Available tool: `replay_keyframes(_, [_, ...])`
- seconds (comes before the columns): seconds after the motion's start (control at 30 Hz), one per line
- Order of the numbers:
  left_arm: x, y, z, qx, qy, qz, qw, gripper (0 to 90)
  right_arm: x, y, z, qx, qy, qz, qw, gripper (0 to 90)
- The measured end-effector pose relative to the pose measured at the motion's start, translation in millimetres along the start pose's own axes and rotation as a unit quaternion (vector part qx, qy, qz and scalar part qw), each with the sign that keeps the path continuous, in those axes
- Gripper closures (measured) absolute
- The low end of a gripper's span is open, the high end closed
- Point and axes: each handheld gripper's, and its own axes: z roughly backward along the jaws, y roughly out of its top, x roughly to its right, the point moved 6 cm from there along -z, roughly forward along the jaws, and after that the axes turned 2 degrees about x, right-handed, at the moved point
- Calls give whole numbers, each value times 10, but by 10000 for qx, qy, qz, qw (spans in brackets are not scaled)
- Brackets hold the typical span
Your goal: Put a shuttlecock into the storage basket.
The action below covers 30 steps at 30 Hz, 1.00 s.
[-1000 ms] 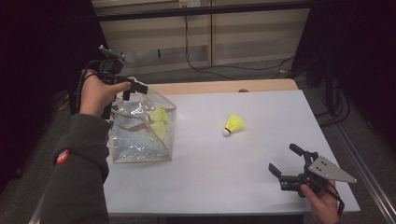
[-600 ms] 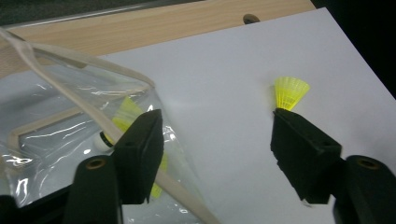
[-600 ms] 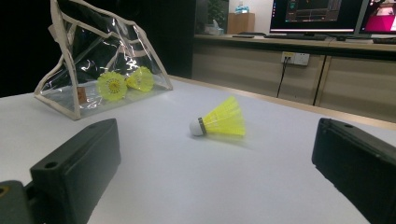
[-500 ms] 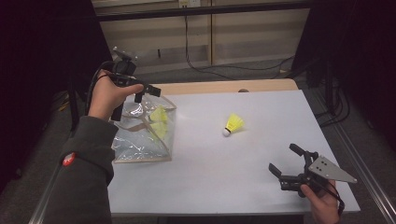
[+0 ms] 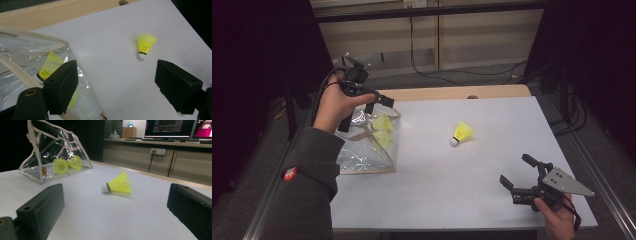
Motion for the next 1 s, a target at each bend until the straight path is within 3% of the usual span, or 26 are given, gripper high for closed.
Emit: replay_keyframes(1.0, [229,-95,-272,-180,-327,-158,9992,139,5,2,10,4,-7,7,10000,9])
